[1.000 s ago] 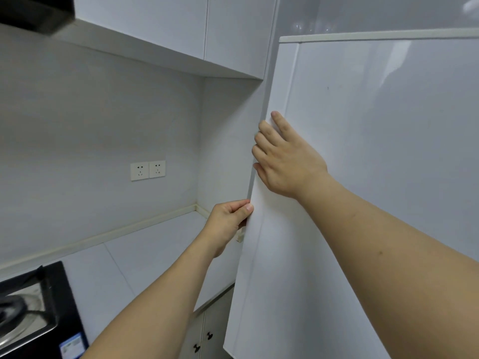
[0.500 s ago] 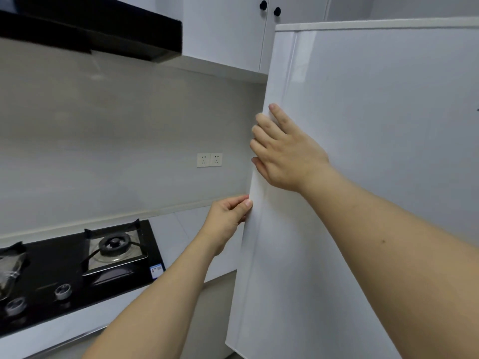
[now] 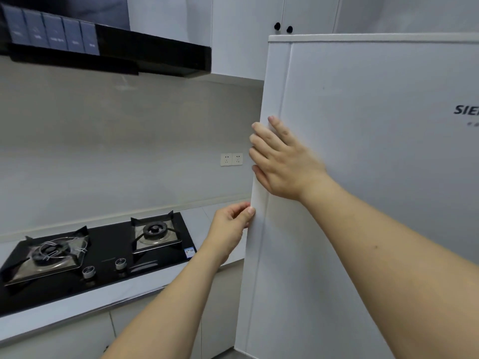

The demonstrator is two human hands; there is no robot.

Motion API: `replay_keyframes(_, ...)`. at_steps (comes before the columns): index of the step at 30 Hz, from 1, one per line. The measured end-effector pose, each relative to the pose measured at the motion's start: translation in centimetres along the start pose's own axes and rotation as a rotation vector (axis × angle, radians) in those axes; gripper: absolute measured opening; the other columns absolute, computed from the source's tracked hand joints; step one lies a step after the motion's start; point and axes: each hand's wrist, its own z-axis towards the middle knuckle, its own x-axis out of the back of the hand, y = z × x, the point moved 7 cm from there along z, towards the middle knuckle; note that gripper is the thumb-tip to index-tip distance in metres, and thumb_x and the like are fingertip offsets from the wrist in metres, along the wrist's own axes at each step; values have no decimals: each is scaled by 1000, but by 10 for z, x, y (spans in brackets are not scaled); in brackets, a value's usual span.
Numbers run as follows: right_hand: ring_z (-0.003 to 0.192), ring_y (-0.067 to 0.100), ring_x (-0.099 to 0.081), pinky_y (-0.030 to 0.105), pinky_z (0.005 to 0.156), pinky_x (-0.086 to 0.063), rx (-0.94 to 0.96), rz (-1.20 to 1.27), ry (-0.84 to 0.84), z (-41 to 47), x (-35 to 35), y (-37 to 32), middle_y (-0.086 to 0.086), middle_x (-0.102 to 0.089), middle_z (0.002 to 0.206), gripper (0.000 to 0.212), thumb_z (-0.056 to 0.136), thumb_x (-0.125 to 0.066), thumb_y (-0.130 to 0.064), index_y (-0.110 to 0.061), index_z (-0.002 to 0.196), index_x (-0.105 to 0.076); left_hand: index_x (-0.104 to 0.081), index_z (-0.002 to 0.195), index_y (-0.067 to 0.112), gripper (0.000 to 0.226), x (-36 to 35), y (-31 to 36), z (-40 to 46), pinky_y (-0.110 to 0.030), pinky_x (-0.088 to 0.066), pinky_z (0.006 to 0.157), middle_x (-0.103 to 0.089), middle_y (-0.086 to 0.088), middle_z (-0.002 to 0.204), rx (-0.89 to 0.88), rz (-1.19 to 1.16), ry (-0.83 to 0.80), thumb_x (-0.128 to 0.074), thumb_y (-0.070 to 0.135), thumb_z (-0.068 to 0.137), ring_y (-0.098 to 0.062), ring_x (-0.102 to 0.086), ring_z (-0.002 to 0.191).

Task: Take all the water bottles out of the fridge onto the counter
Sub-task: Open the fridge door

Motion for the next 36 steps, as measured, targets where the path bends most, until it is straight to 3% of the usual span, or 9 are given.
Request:
replay_keyframes(6,132,35,-44,52,118,-21,-22,28,57,-8,46,-11,16,-60,119,37,94,-34,-24,-2,102,-63,-68,116,11,23,6,14,-48,-33,-53,95,-73,-1,108,-31,28,21,-57,19,97,-14,-67,104)
replay_keyframes(9,132,35,-45,53,117,-23,-11,51,107,-14,77,-17,15,-60,118,34,94,-37,-23,-3,100,-64,-68,99,22,12,9,26,-85,-23,-54,86,-73,4,98,-58,8,45,-58,16,97,-5,-68,93)
replay_keyframes(15,130,35,-47,56,115,-23,-55,89,195,-33,132,-31,14,-62,114,27,90,-44,-19,-2,99,-64,-63,86,32,17,10,43,-145,-23,-52,84,-71,7,91,-111,38,73,-61,18,95,-11,-67,91)
replay_keyframes(19,131,32,-44,56,116,-22,-60,125,187,-53,153,-53,12,-62,112,24,90,-46,-18,-4,97,-64,-66,84,30,15,6,50,-173,-31,-52,80,-72,2,87,-149,100,96,-61,20,95,-16,-67,85)
replay_keyframes(24,132,31,-46,54,115,-24,-23,191,208,-72,189,-52,10,-63,114,25,94,-45,-21,-7,99,-64,-67,86,21,10,-1,56,-213,-26,-46,68,-66,8,75,-161,168,139,-61,22,94,-10,-56,70)
replay_keyframes(32,135,31,-44,53,114,-26,54,245,220,-105,244,-41,9,-62,122,28,96,-46,-24,-10,106,-66,-67,83,25,13,-19,75,-282,-18,-47,67,-69,8,77,-195,130,212,-63,17,94,-1,-58,68)
replay_keyframes(36,135,30,-44,53,115,-25,30,296,244,-123,276,-38,9,-62,123,29,96,-44,-23,-8,104,-67,-71,89,19,7,-30,81,-315,-29,-52,75,-73,8,82,-191,189,223,-65,19,92,-6,-62,75)
